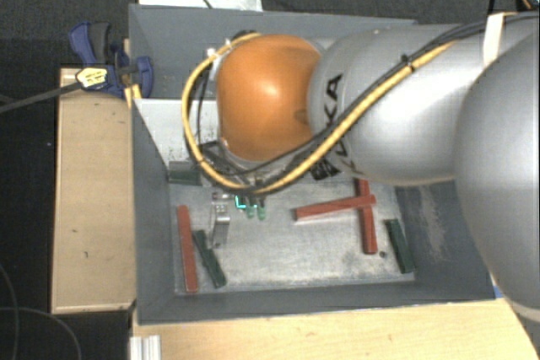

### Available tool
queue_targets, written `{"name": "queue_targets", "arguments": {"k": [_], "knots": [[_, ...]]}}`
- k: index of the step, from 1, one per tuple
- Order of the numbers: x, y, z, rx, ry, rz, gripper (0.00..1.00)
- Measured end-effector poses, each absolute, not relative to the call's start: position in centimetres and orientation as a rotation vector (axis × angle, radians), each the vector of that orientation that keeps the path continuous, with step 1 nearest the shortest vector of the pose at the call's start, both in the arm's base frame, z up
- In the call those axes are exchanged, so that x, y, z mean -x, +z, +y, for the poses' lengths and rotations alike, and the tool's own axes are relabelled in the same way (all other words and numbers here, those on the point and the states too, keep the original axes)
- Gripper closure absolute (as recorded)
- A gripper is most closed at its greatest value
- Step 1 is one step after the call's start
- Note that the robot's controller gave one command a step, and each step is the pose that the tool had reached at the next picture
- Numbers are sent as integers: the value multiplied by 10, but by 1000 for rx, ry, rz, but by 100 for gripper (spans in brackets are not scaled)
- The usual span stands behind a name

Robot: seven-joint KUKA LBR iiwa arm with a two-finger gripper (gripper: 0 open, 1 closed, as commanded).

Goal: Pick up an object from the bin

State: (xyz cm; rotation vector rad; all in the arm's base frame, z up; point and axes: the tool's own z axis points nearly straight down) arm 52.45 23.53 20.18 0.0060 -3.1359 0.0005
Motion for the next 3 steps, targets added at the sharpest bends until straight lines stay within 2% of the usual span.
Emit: {"name": "queue_targets", "arguments": {"k": [1,2,3], "knots": [[-512,130,189,9,6,-3135,0],[-590,82,121,38,4,-3146,0],[-571,70,50,-110,6,-3139,0]]}}
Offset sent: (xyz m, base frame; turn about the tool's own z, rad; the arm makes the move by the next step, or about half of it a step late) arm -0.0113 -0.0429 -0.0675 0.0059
